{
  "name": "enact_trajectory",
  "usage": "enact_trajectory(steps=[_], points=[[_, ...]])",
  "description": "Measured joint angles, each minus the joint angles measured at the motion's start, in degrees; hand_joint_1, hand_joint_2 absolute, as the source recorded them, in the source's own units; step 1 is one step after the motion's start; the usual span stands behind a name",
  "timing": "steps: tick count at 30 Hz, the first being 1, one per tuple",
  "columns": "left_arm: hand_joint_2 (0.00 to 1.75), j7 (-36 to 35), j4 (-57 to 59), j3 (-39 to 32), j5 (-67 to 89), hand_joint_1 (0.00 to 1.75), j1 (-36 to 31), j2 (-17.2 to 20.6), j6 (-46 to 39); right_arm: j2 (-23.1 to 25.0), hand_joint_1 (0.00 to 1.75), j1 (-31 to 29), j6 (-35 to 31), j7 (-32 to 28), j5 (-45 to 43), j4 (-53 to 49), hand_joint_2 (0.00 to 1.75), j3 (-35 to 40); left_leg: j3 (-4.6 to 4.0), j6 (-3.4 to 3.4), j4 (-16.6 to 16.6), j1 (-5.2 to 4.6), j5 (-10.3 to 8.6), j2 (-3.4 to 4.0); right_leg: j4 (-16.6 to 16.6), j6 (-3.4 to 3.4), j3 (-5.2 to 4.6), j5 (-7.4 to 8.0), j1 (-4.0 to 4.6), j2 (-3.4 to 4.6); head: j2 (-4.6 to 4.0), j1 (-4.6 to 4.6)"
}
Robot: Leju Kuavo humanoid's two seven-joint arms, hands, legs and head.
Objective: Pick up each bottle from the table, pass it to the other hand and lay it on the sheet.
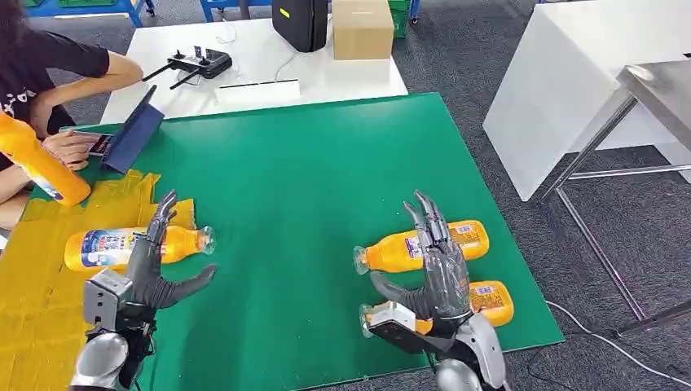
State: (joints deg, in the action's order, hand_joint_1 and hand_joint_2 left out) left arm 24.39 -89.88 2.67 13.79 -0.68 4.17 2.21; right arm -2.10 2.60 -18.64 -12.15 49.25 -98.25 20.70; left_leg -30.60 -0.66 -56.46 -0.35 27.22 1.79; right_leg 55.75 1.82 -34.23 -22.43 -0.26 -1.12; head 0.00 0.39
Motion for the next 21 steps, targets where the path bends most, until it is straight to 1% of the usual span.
enact_trajectory(steps=[3,6,13,16,21], points=[[1.75,0.1,-0.9,-0.1,-1.3,0.00,0.4,-0.5,1.9,-3.8,0.00,-2.3,2.7,2.9,5.2,0.9,1.75,-0.2,0.01,0.00,0.0,0.00,0.00,0.00,0.0,0.02,0.01,0.01,-0.01,0.00,0.00,-0.02],[1.75,0.0,-1.1,-0.1,-1.5,0.00,0.5,-0.9,2.4,-6.5,0.00,-4.0,3.4,3.8,6.7,2.3,1.75,-0.2,0.02,0.00,0.0,0.01,-0.01,0.00,0.0,0.02,0.02,0.02,0.00,0.00,0.00,0.02],[1.75,0.0,-1.2,0.0,-1.6,0.00,0.5,-1.3,2.6,-8.7,0.00,-5.2,3.7,4.2,7.3,3.6,1.75,-0.2,0.02,0.02,0.0,0.09,-0.02,0.00,0.0,0.00,0.00,0.01,0.05,0.00,0.00,-0.02],[1.75,-0.5,-1.2,0.0,-1.7,0.00,0.2,-1.5,3.4,-10.1,0.00,-6.7,6.9,5.5,9.4,4.6,1.75,0.2,0.01,0.01,0.0,0.07,-0.02,0.01,0.0,0.01,0.00,0.01,0.04,0.00,0.00,-0.04],[1.75,-1.1,-0.1,0.4,-1.8,0.00,-1.9,-2.1,4.1,-13.0,0.00,-12.2,11.3,5.6,8.4,10.6,1.75,0.8,0.03,-0.08,0.0,-0.04,-0.08,0.00,0.0,0.11,0.04,0.09,-0.05,0.00,0.00,0.00]])
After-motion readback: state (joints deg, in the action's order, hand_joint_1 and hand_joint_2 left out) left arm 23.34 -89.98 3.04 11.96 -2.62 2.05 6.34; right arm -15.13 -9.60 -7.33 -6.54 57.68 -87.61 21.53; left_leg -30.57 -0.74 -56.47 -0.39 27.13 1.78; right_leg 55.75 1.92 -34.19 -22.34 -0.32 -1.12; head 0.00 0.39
